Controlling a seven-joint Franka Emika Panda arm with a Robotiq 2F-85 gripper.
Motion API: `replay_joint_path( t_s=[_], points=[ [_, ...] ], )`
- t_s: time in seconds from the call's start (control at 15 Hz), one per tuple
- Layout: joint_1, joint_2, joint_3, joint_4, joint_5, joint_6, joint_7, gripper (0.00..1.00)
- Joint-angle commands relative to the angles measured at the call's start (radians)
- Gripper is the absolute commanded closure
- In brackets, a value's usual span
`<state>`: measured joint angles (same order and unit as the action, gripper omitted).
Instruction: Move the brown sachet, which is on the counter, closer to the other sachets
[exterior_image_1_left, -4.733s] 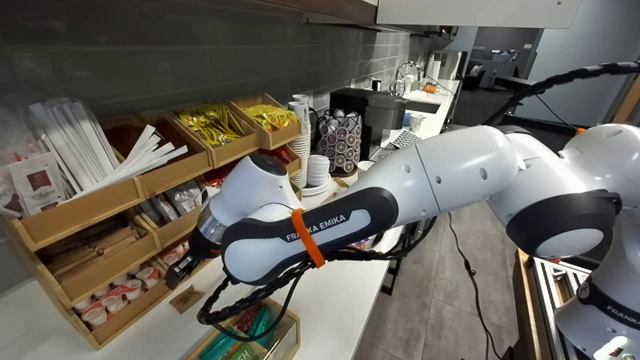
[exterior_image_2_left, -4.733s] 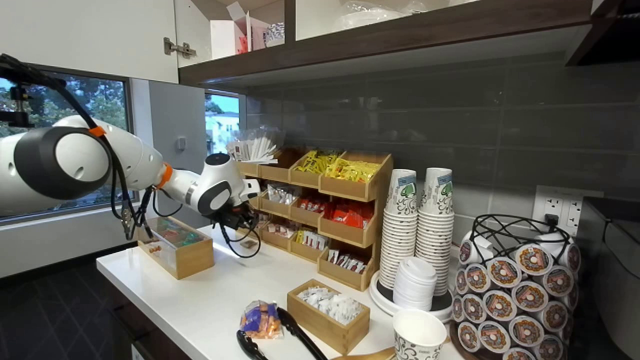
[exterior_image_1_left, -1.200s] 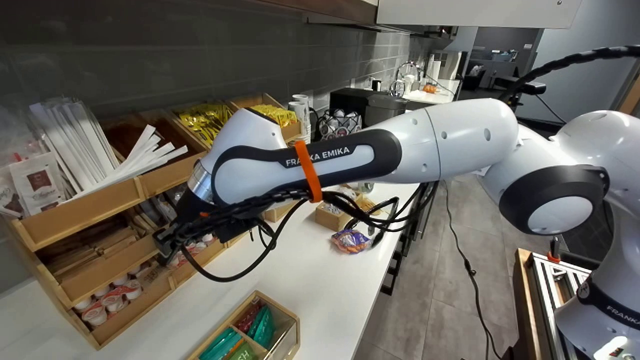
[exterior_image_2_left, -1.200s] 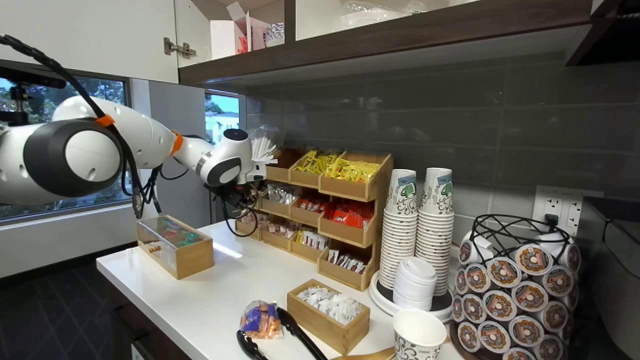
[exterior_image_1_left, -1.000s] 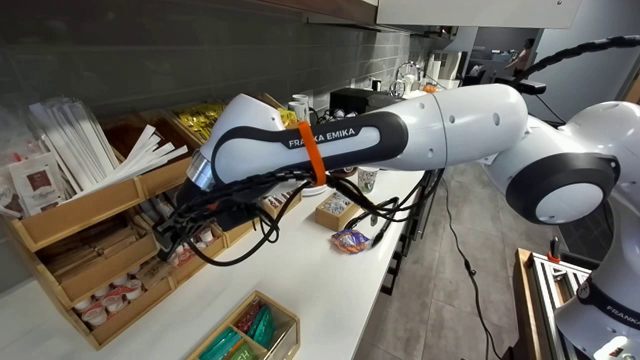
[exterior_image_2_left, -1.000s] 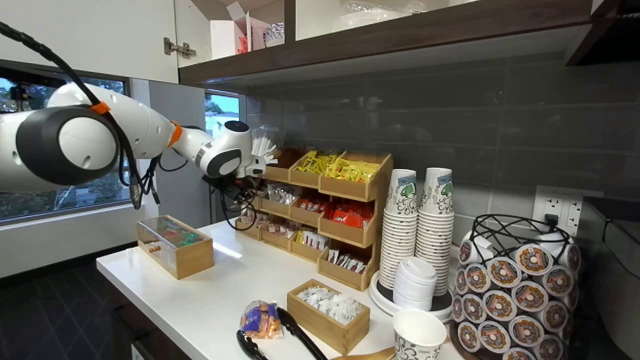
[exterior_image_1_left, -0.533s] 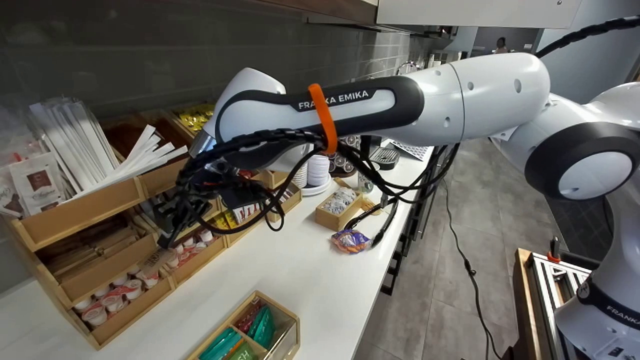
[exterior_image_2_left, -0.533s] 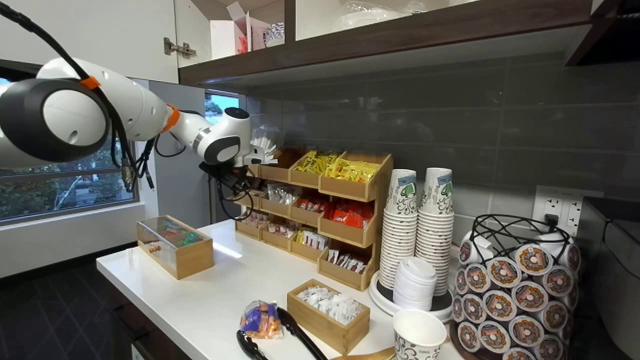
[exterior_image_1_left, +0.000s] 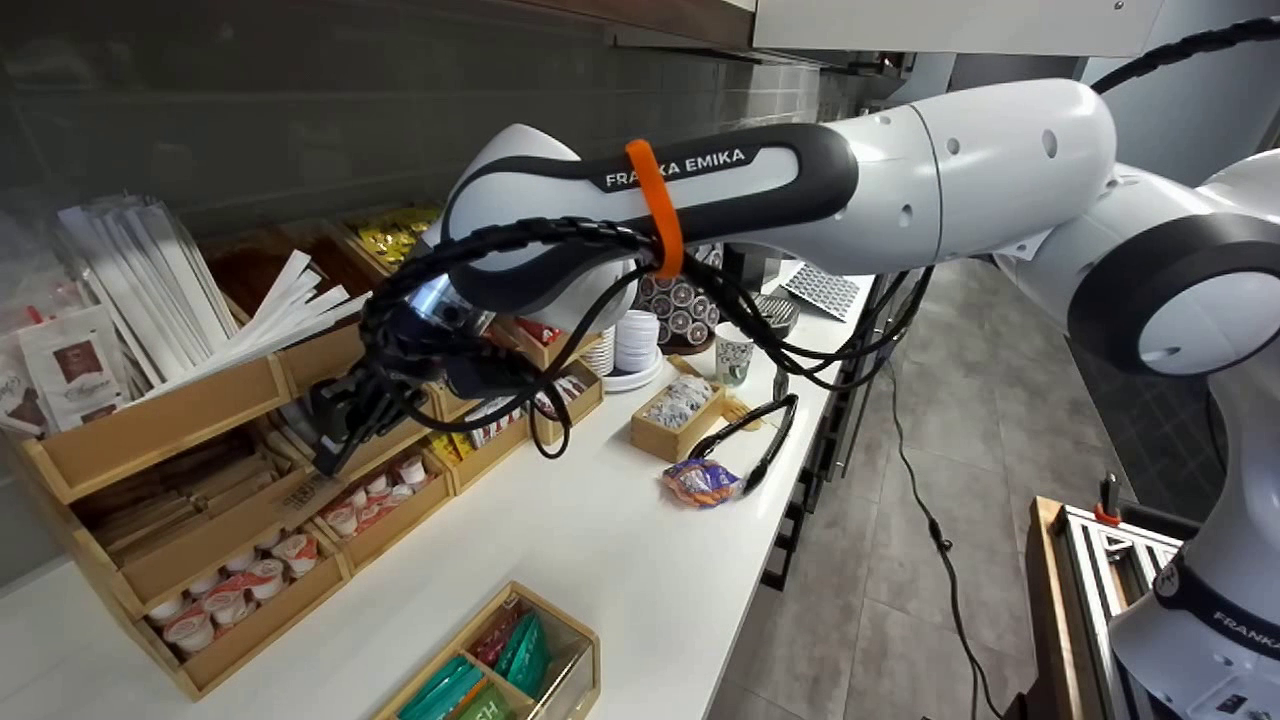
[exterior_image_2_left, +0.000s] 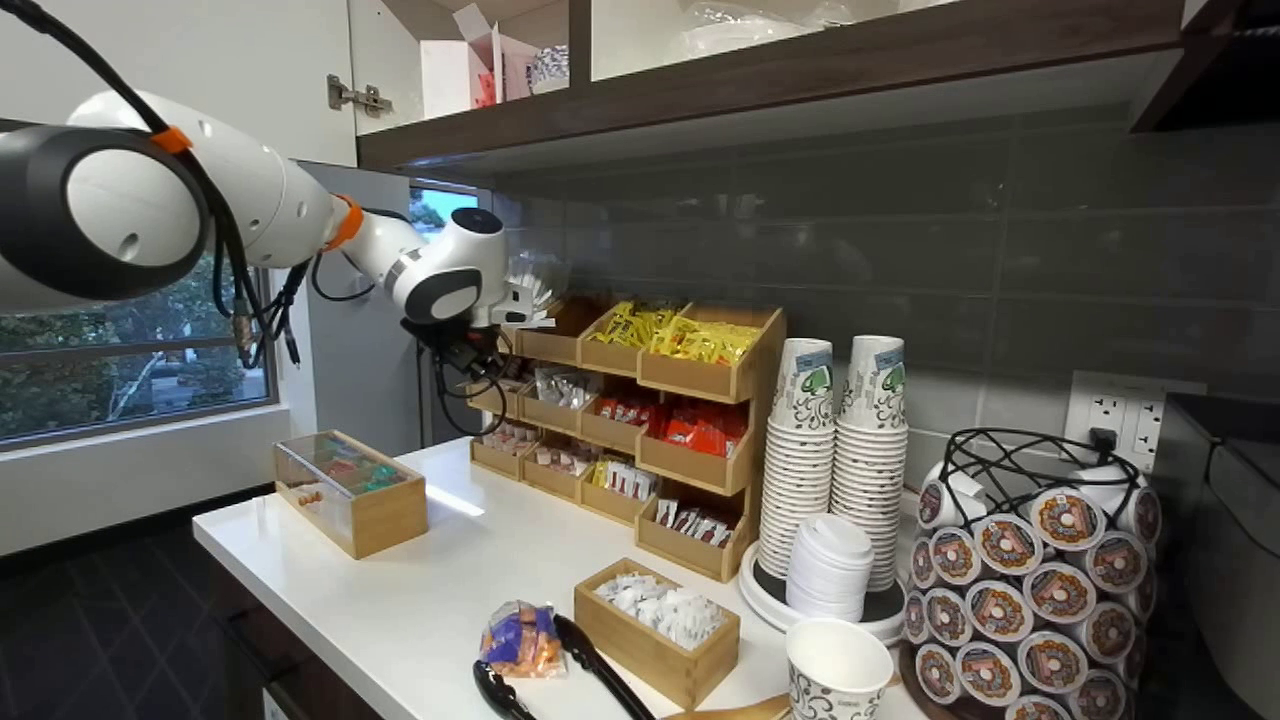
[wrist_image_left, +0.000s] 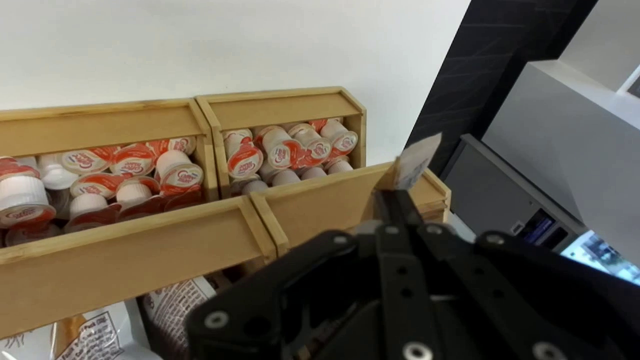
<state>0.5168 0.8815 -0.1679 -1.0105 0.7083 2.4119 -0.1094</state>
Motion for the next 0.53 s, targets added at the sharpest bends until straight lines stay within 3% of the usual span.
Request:
replay_joint_path(
  t_s=[0.0,0.47],
  points=[
    [-0.003,-0.022,0.019,-0.059,0.043,0.092,-0.032,1.0],
    [-0.007,0.012,0.048,-0.055,0.082,0.218,-0.018,1.0]
  ],
)
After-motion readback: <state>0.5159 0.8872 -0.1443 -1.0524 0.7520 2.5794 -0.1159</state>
